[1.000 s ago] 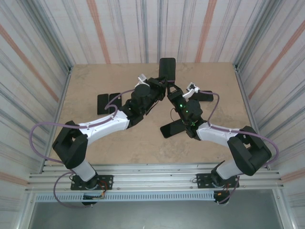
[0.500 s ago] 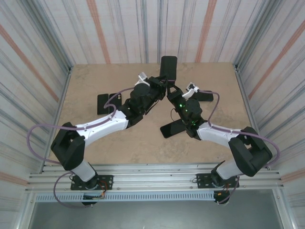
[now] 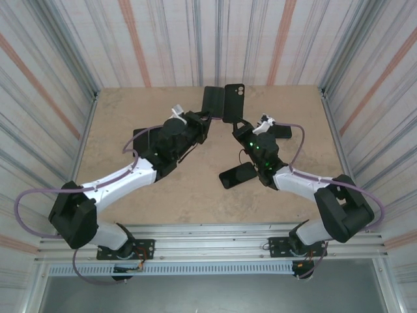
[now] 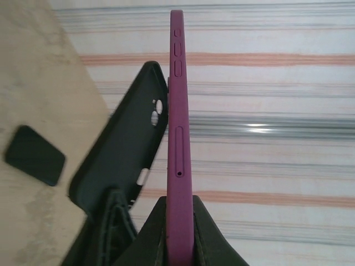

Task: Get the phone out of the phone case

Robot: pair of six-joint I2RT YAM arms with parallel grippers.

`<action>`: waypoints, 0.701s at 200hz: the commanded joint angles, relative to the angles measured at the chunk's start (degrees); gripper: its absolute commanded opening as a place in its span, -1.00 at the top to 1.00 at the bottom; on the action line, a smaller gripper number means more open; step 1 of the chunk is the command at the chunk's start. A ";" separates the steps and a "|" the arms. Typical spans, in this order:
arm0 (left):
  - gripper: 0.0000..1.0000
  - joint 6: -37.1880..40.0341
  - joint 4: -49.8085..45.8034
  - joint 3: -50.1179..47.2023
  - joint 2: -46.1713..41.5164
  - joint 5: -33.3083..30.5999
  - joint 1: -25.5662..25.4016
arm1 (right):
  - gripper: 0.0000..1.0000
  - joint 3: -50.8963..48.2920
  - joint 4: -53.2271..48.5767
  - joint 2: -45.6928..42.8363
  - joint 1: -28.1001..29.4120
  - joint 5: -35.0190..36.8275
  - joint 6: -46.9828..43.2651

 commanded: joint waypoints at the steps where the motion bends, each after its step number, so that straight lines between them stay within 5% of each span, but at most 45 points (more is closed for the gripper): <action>1: 1.00 2.56 0.58 -2.99 -2.61 5.61 4.09 | 1.00 3.41 -4.15 2.45 0.44 -4.28 0.95; 59: 1.00 3.32 8.19 -15.39 -2.49 10.86 12.98 | 1.00 6.60 -6.42 9.35 2.77 -6.88 2.89; 140: 1.00 4.56 19.54 -18.45 9.45 17.12 21.03 | 1.00 11.18 -7.05 17.75 6.26 -7.24 4.03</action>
